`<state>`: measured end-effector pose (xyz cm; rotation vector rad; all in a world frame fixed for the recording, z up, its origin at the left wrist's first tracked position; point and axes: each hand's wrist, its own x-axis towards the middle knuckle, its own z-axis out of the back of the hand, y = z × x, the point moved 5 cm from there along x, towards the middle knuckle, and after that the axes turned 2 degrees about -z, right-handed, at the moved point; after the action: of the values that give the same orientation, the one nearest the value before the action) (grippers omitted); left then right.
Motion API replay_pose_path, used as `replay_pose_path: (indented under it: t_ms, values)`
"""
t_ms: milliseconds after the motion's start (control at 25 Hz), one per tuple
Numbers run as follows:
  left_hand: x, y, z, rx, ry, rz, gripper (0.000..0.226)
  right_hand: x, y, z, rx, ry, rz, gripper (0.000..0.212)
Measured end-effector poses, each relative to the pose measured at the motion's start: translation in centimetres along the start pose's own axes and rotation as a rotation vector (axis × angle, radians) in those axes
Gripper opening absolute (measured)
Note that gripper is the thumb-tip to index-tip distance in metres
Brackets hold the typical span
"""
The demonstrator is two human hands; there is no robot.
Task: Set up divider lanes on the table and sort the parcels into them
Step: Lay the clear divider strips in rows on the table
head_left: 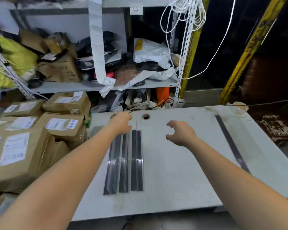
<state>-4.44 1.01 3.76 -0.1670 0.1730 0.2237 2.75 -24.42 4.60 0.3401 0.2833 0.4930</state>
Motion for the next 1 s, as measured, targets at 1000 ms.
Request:
replay_pose_path:
  t_ms: [1000]
  values:
    - [12.9, 2.0, -7.6, -0.022, 0.186, -0.625, 0.007, -1.3, 2.1, -16.3, 0.627, 0.231, -0.421, 0.047]
